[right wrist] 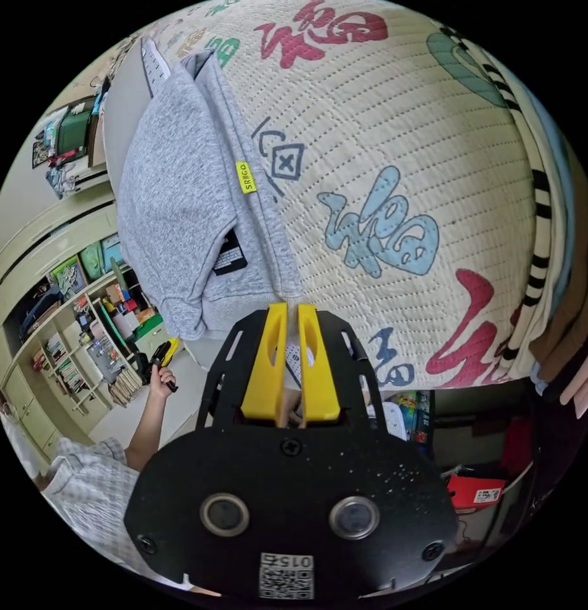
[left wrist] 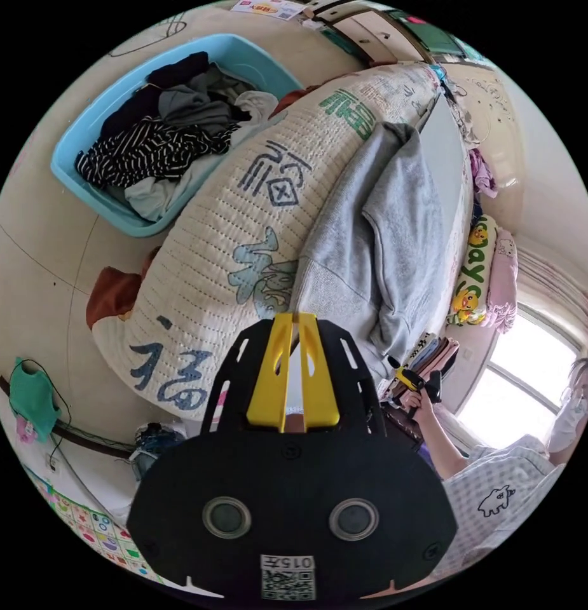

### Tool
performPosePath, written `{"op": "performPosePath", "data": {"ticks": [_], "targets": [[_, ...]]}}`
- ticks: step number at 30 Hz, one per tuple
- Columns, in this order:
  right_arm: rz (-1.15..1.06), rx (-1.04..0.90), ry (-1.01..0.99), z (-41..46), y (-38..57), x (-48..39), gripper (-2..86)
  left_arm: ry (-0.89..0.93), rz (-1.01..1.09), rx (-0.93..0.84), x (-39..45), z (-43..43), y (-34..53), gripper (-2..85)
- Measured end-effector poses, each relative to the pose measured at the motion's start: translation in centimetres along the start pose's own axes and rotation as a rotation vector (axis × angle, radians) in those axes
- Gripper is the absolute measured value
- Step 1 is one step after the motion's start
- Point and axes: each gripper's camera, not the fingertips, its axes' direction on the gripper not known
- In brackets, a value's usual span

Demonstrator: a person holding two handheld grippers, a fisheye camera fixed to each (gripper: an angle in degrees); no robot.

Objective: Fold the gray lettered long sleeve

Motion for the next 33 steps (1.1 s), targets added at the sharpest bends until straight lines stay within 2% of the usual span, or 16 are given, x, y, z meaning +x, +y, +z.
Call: {"op": "performPosePath", "data": {"ticks": [6, 12, 14, 18, 21, 23, 24, 26, 29, 33], "targets": [[-0.124, 0.025, 0.106, -5.0, 3.2, -1.6, 2.6, -0.104, 0.099, 0.029, 4.6, 0.0, 3.3, -0.4], [-0.138, 0.004, 0.297, -7.3, 5.6, -0.5, 3.0, -0.233, 0.091, -0.084, 7.9, 5.4, 8.6, -0.3], [-0.101, 0.001, 0.284, -7.1, 6.2, 0.9, 3.7, -0.243, 0.063, -0.109, 8.8, 8.1, 10.0, -0.2], [-0.079, 0.094, 0.106, -8.6, 9.4, 3.4, 5.5, -0.291, 0.08, -0.038, 13.1, 8.0, 10.4, 0.4], [-0.065, 0.124, 0.066, -9.4, 12.2, 5.5, 6.5, -0.463, 0.247, 0.035, 21.0, 7.4, 9.5, 1.4], [-0.054, 0.146, 0.017, -9.8, 13.5, 6.7, 6.6, -0.607, 0.441, 0.12, 28.8, 7.7, 7.7, 2.3], [-0.046, 0.161, -0.023, -10.1, 14.3, 7.4, 6.7, -0.615, 0.5, 0.127, 30.8, 8.0, 7.1, 2.6], [-0.044, 0.181, -0.069, -10.4, 15.2, 8.1, 7.1, -0.535, 0.729, 0.063, 39.2, 11.0, 4.3, 4.7], [-0.071, 0.2, -0.08, -10.7, 16.2, 8.2, 7.9, -0.39, 0.95, -0.024, 50.0, 17.6, 1.8, 7.8], [-0.062, 0.22, -0.113, -11.7, 17.1, 9.1, 7.5, -0.314, 1.114, -0.157, 61.4, 27.7, 0.2, 10.6]]}}
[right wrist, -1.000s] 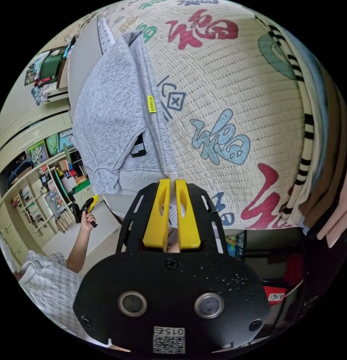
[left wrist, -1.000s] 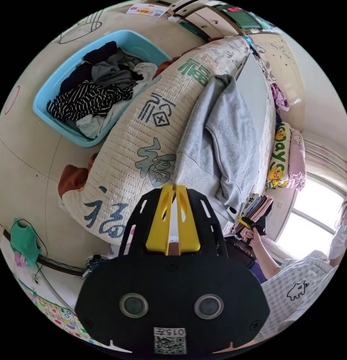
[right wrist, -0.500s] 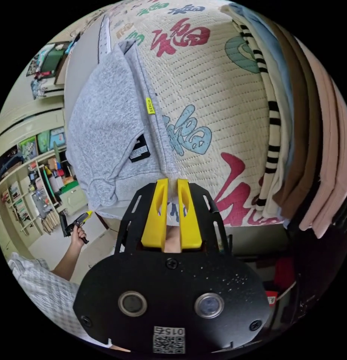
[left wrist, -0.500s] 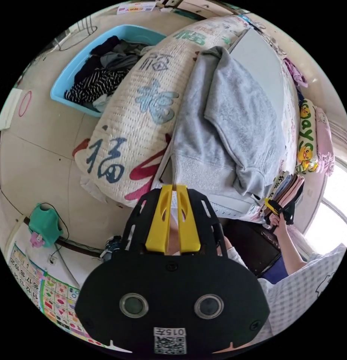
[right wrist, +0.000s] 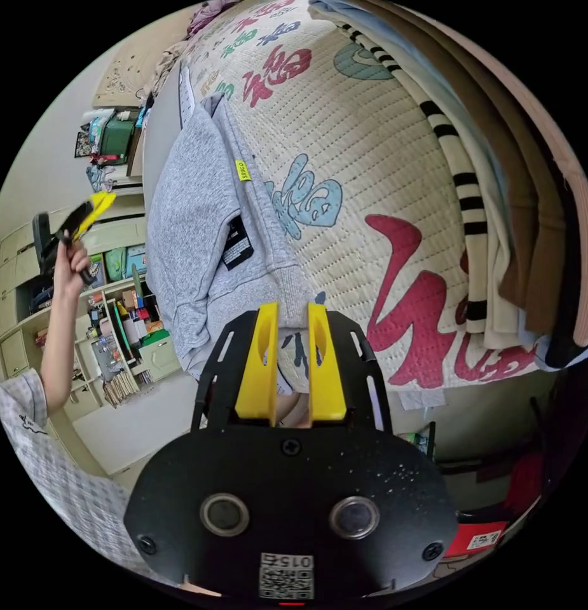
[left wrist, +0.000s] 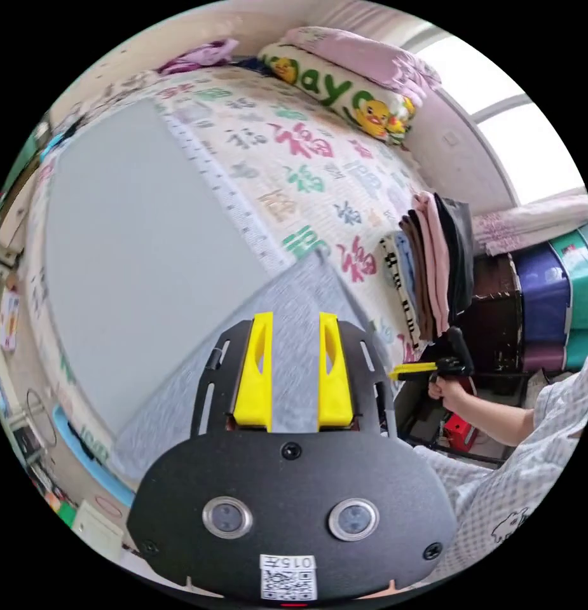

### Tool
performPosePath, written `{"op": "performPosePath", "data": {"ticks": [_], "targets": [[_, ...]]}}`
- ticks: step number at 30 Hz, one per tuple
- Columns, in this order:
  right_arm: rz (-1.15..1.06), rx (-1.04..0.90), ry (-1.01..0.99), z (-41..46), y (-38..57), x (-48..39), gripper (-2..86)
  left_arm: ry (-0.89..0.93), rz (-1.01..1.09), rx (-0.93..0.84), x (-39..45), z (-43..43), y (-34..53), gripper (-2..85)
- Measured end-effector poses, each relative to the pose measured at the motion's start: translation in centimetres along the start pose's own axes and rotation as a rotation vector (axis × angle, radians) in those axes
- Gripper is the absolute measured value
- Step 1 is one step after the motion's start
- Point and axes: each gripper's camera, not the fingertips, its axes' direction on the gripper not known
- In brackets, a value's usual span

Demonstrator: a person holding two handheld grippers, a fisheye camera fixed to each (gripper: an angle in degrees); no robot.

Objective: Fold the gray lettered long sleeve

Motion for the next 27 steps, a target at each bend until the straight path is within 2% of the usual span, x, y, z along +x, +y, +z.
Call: {"op": "performPosePath", "data": {"ticks": [3, 5, 7, 12, 16, 19, 21, 23, 27], "targets": [[0.055, 0.022, -0.081, -1.2, 0.6, 1.4, 6.7, 0.037, 0.061, -0.099, 3.3, 5.9, -9.0, 11.1], [0.077, 0.031, -0.124, -1.9, 0.9, 1.9, 6.6, -0.041, 0.101, -0.201, 5.3, 10.0, -13.8, 11.5], [0.087, 0.043, -0.158, -2.9, 1.2, 2.0, 6.6, -0.125, 0.117, -0.284, 6.1, 12.6, -16.0, 11.4], [0.099, 0.053, -0.201, -4.5, 1.1, 1.5, 5.5, -0.166, 0.131, -0.474, 6.0, 17.0, -18.1, 9.6], [0.096, 0.118, -0.14, -7.3, 1.3, -0.5, 1.9, -0.171, 0.178, -0.431, 6.3, 16.3, -18.4, 5.1], [0.132, 0.198, -0.213, -11.0, 1.7, -1.3, 1.1, -0.156, 0.185, -0.354, 6.2, 14.2, -18.4, 4.6], [0.115, 0.265, -0.225, -14.4, 2.0, -2.5, 0.9, -0.094, 0.181, -0.278, 5.9, 12.2, -18.5, 4.5], [0.066, 0.327, -0.174, -18.4, 2.0, -4.7, 0.7, 0.054, 0.174, -0.15, 5.3, 8.9, -18.6, 4.5], [-0.101, 0.409, -0.035, -26.7, 1.5, -12.3, 0.6, 0.237, 0.195, 0.069, 4.1, 2.5, -16.6, 4.6]]}}
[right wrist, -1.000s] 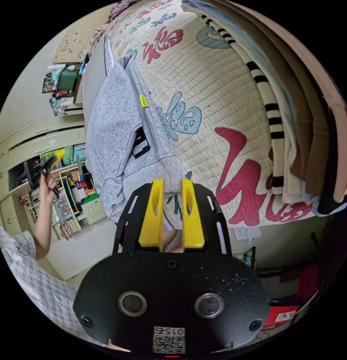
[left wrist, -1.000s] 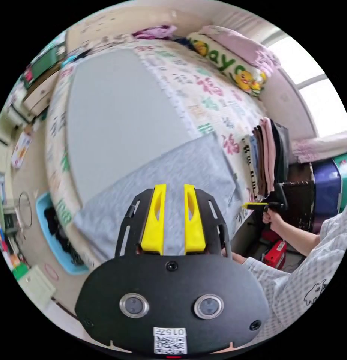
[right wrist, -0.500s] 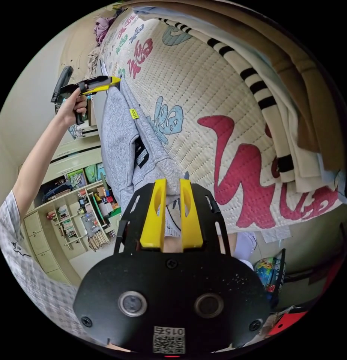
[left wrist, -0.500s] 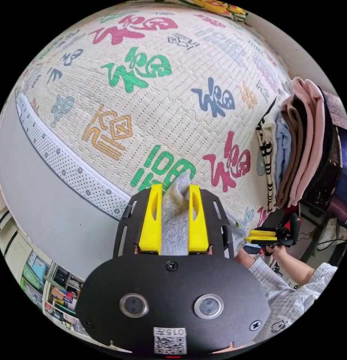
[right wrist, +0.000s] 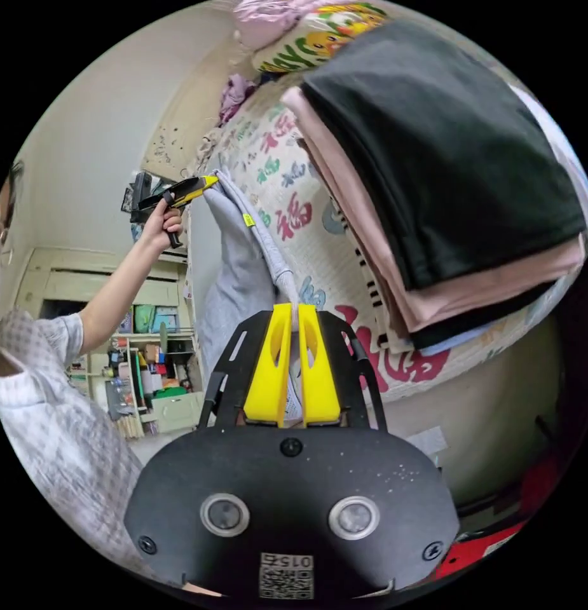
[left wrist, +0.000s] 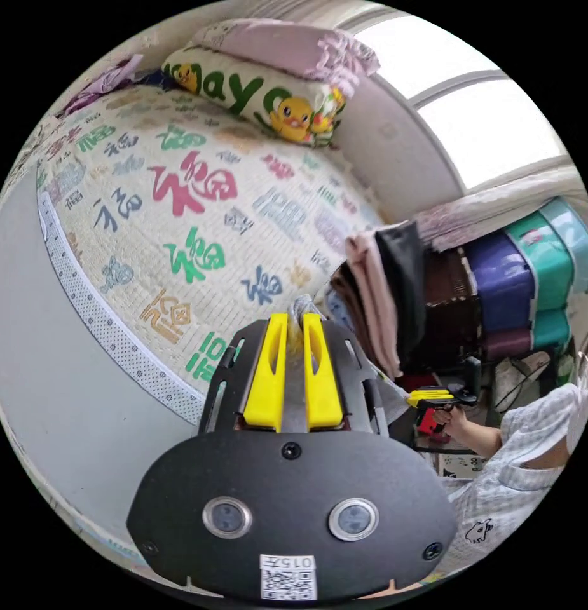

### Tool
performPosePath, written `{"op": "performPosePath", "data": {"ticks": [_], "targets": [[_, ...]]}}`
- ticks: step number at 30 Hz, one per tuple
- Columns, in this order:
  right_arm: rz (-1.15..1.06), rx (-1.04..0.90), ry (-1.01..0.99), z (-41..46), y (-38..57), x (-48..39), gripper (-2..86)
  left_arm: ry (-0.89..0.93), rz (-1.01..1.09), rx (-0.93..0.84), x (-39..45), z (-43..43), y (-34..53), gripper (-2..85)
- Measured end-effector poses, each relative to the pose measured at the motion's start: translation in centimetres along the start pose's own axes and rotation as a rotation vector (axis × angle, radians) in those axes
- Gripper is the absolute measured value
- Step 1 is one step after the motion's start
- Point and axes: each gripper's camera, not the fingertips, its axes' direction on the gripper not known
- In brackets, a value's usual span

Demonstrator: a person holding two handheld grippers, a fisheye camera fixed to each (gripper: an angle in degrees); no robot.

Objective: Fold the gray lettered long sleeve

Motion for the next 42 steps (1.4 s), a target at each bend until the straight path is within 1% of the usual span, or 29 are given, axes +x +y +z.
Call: {"op": "performPosePath", "data": {"ticks": [2, 3, 4, 5, 6, 7, 8, 9, 10, 11, 12, 13, 14, 16, 17, 18, 19, 20, 22, 24, 26, 27, 28, 30, 31, 32, 35, 38, 42], "targets": [[-0.132, -0.028, 0.016, -1.3, -1.3, -5.2, 0.6, 0.073, -0.004, 0.143, -0.8, -5.1, 3.7, 4.6], [-0.236, -0.069, 0.008, -1.2, -1.7, -9.3, 0.6, 0.086, -0.015, 0.175, -1.2, -6.4, 5.0, 4.6], [-0.339, -0.126, -0.015, -0.2, -1.8, -13.6, 0.6, 0.114, -0.044, 0.236, -2.5, -8.9, 7.9, 4.6], [-0.385, -0.155, -0.032, 0.5, -1.7, -15.7, 0.6, 0.135, -0.074, 0.293, -4.0, -11.4, 11.2, 4.7], [-0.47, -0.217, -0.079, 2.5, -1.4, -19.6, 0.6, 0.14, -0.092, 0.318, -4.9, -12.5, 13.0, 4.7], [-0.536, -0.274, -0.13, 5.2, -1.0, -23.1, 0.6, 0.144, -0.145, 0.361, -6.7, -14.5, 16.7, 4.7], [-0.558, -0.302, -0.151, 6.7, -0.7, -24.6, 0.6, 0.147, -0.215, 0.393, -8.7, -16.1, 20.8, 4.8], [-0.585, -0.368, -0.187, 10.2, -0.4, -27.2, 0.6, 0.141, -0.251, 0.403, -9.7, -16.8, 22.8, 4.9], [-0.599, -0.44, -0.209, 14.0, -0.2, -29.3, 0.6, 0.101, -0.33, 0.419, -11.6, -17.8, 27.1, 5.0], [-0.604, -0.471, -0.214, 15.9, -0.1, -30.2, 0.6, 0.043, -0.402, 0.415, -13.3, -18.3, 31.2, 5.0], [-0.617, -0.549, -0.218, 19.8, 0.1, -31.7, 0.6, 0.009, -0.442, 0.403, -14.2, -18.3, 33.2, 5.0], [-0.628, -0.617, -0.191, 23.4, 0.3, -32.9, 0.6, -0.041, -0.538, 0.373, -16.0, -18.1, 37.0, 5.0], [-0.634, -0.641, -0.17, 25.1, 0.5, -33.4, 0.6, -0.053, -0.632, 0.334, -17.8, -17.5, 40.4, 5.0], [-0.651, -0.775, -0.091, 31.0, 0.8, -35.3, 0.6, -0.021, -0.751, 0.333, -20.0, -16.7, 44.7, 4.8], [-0.654, -0.792, -0.074, 32.0, 0.8, -35.7, 0.6, 0.038, -0.796, 0.386, -21.0, -16.6, 47.0, 6.8], [-0.661, -0.809, -0.047, 33.6, 0.5, -36.7, 0.7, 0.063, -0.812, 0.417, -21.4, -16.7, 47.9, 7.8], [-0.669, -0.826, -0.025, 34.8, -0.1, -37.7, 0.7, 0.084, -0.86, 0.469, -22.1, -16.8, 49.4, 14.5], [-0.671, -0.834, -0.017, 35.3, -0.4, -38.2, 0.7, 0.099, -0.9, 0.502, -22.6, -16.9, 50.5, 18.3], [-0.676, -0.856, 0.0, 37.1, -1.9, -39.9, 0.7, 0.177, -0.879, 0.538, -23.4, -16.4, 51.1, 19.4], [-0.683, -0.885, 0.023, 38.6, -2.8, -41.1, 0.7, 0.247, -0.872, 0.531, -24.2, -15.9, 51.2, 19.3], [-0.7, -0.912, 0.053, 39.9, -3.8, -42.3, 0.7, 0.336, -0.854, 0.628, -25.1, -16.7, 52.0, 17.8], [-0.71, -0.922, 0.058, 40.6, -4.5, -43.1, 0.7, 0.337, -0.856, 0.654, -25.3, -17.0, 52.3, 17.2], [-0.718, -0.931, 0.065, 41.4, -5.0, -43.9, 0.7, 0.309, -0.87, 0.671, -25.8, -17.5, 52.8, 14.6], [-0.739, -0.948, 0.088, 42.9, -5.6, -44.8, 0.7, 0.294, -0.874, 0.491, -27.0, -16.9, 51.9, 10.5], [-0.754, -0.963, 0.106, 44.0, -5.9, -45.3, 0.7, 0.299, -0.815, 0.361, -27.4, -16.5, 50.9, 8.3], [-0.762, -0.968, 0.114, 44.6, -6.0, -45.5, 0.7, 0.219, -0.789, 0.329, -27.3, -17.2, 50.6, 6.7], [-0.783, -0.992, 0.096, 47.2, -6.7, -46.5, 0.7, 0.115, -0.763, 0.334, -26.9, -19.2, 51.2, 5.7], [-0.799, -1.046, 0.084, 50.5, -7.1, -46.9, 0.8, 0.027, -0.794, 0.342, -27.0, -19.7, 53.1, 5.5], [-0.777, -1.116, 0.138, 57.2, -7.7, -45.1, 1.3, -0.023, -0.841, 0.34, -27.8, -19.1, 55.3, 5.5]]}}
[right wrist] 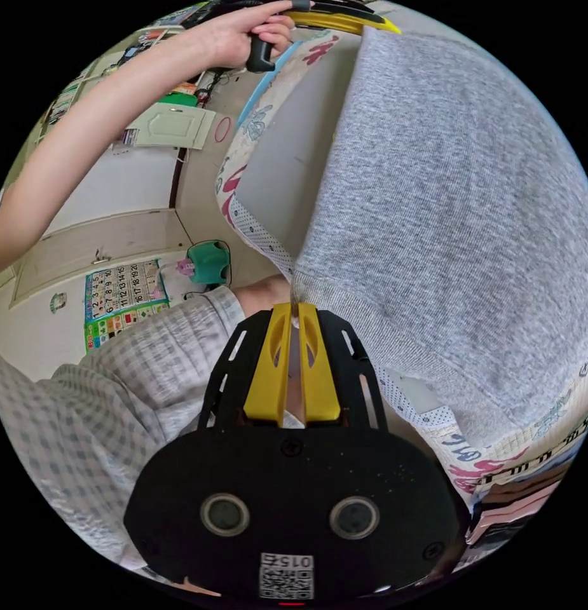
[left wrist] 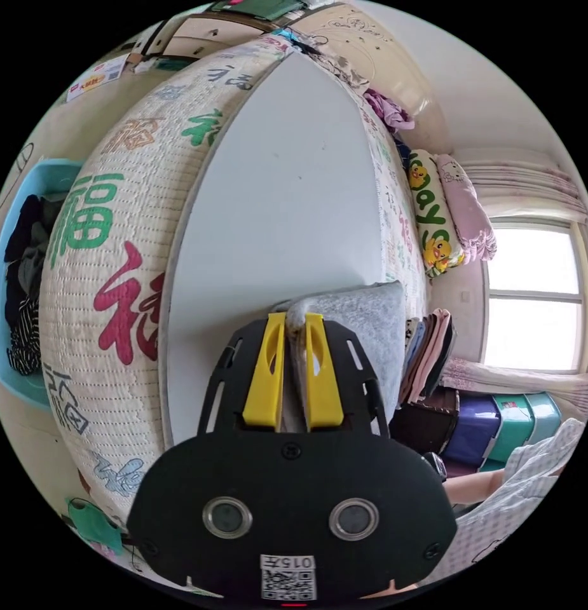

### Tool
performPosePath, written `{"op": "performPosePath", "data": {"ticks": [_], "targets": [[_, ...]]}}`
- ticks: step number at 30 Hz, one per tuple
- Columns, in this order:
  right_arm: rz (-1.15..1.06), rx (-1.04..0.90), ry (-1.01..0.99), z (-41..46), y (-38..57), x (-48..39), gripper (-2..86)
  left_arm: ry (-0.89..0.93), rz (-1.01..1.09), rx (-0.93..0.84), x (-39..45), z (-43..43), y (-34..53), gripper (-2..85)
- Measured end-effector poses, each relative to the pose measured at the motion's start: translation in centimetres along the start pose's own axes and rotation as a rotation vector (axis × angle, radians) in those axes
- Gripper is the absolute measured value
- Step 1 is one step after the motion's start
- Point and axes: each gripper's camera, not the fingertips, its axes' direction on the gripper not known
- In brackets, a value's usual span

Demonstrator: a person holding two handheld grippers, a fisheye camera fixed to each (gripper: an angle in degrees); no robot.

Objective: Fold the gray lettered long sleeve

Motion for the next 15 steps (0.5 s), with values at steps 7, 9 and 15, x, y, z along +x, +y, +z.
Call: {"op": "performPosePath", "data": {"ticks": [7, 9, 15], "targets": [[0.021, -0.121, -0.136, 3.1, -4.0, 6.5, 6.3, -0.004, -0.02, 0.027, -1.6, -1.5, 1.6, 8.3], [-0.036, -0.112, -0.281, 1.5, -3.0, 7.6, 6.6, 0.03, -0.052, 0.046, -2.3, -2.6, 2.5, 9.4], [-0.099, 0.263, -0.314, -11.4, 1.6, 17.3, 8.5, 0.038, -0.082, 0.097, -2.9, -4.8, 6.3, 12.9]]}}
